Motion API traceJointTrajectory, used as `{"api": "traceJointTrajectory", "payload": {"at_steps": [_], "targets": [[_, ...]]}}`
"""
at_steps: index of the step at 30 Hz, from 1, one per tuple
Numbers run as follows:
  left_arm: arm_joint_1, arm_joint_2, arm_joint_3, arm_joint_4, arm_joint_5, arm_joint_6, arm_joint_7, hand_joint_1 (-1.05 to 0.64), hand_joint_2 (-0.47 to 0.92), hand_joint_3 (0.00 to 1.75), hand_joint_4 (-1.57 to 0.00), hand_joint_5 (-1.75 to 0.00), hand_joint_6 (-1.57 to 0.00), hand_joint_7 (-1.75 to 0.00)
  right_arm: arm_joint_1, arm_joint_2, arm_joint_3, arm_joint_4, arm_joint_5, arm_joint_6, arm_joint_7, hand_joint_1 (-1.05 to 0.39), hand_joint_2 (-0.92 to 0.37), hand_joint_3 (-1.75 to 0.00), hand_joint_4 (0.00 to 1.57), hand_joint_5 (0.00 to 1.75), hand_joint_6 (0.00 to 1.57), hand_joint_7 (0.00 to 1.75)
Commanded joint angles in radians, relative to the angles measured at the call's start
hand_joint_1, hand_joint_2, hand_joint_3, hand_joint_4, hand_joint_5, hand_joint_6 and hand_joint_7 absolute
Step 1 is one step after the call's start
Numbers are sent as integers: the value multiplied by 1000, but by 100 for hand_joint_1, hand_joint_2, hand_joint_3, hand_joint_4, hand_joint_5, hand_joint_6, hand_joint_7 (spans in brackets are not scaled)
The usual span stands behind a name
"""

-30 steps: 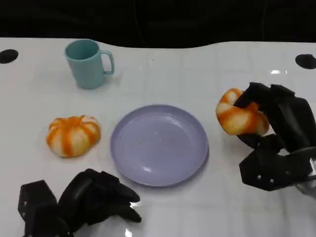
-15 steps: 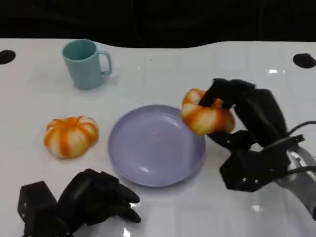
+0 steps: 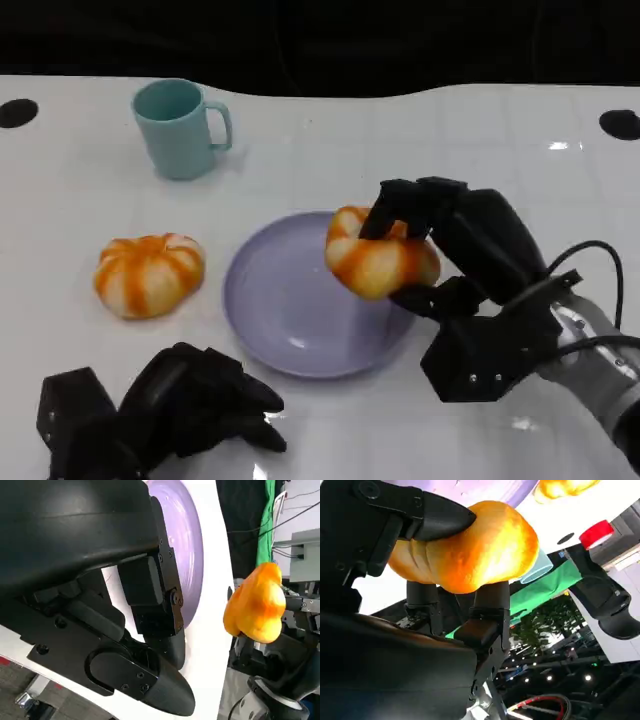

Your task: Grasp the bread from the table and place it into the plate.

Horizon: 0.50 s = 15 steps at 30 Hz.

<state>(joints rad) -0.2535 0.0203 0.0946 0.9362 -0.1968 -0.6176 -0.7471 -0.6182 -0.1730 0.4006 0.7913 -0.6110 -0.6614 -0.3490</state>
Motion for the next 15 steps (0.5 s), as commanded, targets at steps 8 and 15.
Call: {"api": "traceJointTrajectory", "payload": {"at_steps": [8,15], "targets": [[16,11,-10,-17,0,3,5,-105,82,0,-153,-25,-153,0,-47,59,16,139,74,-49,187,-17,-42,-132,83,173,81,128],[13,10,-12,-14,0,3,7,-105,82,0,-153,-25,-153,0,-43,60,16,114,131,-12,366,-38,-85,-45,46,107,54,47]]}}
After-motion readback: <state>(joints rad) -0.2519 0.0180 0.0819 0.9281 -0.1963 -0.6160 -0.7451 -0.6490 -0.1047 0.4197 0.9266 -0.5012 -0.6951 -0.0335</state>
